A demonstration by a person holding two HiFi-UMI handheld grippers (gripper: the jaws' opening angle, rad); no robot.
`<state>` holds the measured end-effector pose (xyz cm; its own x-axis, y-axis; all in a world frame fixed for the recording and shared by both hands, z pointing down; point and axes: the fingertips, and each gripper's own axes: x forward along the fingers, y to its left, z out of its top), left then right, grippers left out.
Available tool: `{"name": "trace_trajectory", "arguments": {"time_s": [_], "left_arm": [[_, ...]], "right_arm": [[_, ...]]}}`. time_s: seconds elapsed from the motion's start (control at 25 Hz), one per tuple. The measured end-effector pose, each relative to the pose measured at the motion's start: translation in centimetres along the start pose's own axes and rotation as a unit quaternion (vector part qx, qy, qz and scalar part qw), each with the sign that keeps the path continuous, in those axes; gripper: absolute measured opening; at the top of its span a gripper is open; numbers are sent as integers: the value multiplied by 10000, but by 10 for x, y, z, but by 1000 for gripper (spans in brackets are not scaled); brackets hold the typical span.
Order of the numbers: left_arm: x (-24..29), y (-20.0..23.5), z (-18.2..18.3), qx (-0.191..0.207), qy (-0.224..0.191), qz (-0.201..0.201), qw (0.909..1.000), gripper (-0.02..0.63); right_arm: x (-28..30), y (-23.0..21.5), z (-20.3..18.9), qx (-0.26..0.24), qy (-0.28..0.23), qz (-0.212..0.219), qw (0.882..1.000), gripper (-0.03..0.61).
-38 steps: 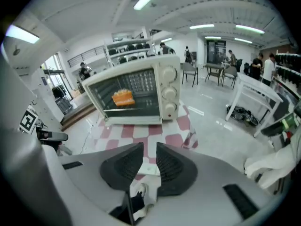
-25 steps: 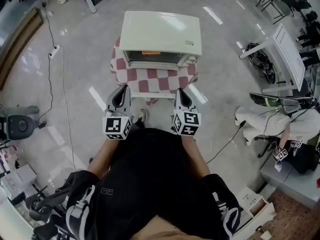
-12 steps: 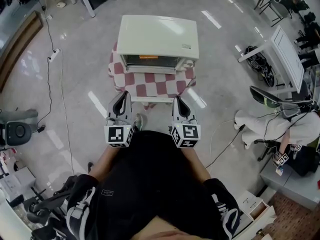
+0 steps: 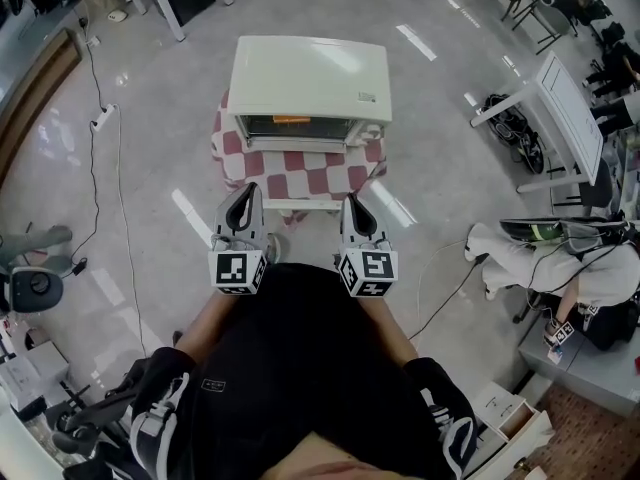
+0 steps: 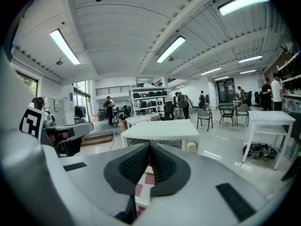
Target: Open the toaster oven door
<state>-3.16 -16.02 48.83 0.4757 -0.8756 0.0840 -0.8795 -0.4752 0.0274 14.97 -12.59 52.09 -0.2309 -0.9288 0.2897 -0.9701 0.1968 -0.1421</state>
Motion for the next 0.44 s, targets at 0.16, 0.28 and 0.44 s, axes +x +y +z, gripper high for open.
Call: {"name": "trace_trajectory", "arguments": {"time_s": [0.16, 0.28, 0.44], "left_arm": [[2, -2, 3, 14, -39, 25, 10000, 9], [1, 0, 3, -4, -27, 63, 10000, 9], [0, 5, 2, -48, -20, 109, 9999, 9]], "right_arm": [[1, -2, 0, -14, 4, 18, 10000, 26], [1, -3, 1, 5, 5, 25, 10000, 26], [3, -2, 6, -25, -36, 19, 10000, 26]]}}
